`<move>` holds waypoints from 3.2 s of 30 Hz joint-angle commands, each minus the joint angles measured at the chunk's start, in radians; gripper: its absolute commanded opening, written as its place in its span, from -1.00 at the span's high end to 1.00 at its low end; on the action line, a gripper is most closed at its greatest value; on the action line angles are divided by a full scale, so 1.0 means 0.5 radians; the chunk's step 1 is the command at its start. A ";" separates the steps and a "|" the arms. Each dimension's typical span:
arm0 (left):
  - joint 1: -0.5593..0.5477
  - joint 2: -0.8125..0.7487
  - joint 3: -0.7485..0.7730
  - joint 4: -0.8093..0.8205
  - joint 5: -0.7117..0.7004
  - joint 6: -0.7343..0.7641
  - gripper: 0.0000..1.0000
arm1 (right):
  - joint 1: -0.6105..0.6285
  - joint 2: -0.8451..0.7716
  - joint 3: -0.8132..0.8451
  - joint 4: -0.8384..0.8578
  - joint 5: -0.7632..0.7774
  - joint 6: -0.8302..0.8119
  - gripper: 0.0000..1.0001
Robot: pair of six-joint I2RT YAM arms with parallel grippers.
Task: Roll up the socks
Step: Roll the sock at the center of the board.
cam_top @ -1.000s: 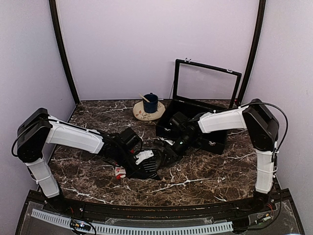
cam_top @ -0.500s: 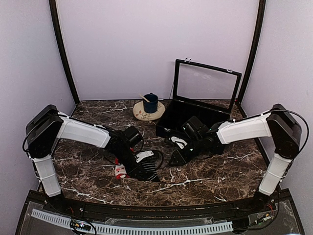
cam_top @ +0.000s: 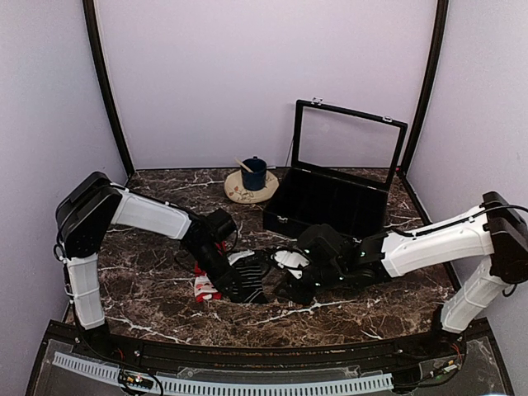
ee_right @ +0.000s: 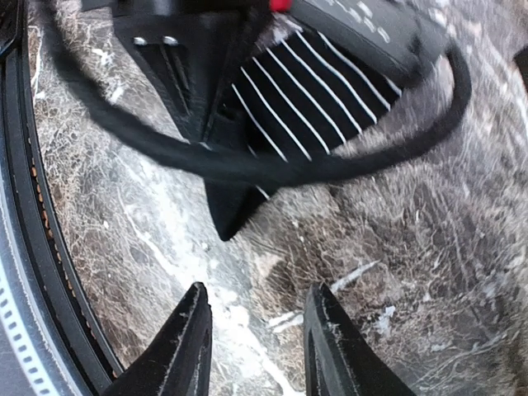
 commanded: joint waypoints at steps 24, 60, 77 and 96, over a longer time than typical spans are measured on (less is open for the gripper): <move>0.045 0.222 0.147 -0.224 0.249 0.094 1.00 | 0.380 0.560 0.384 0.111 0.526 -0.731 0.08; 0.118 0.118 0.145 -0.196 0.155 0.028 0.33 | 0.204 0.642 0.377 -0.124 0.142 -0.739 1.00; 0.177 -0.449 -0.297 0.392 -0.141 -0.290 0.19 | 0.015 0.682 0.509 -0.246 -0.428 -0.263 1.00; -0.155 -1.135 -0.914 0.984 -0.743 -0.214 0.21 | -0.336 0.992 0.874 -0.491 -1.476 0.321 1.00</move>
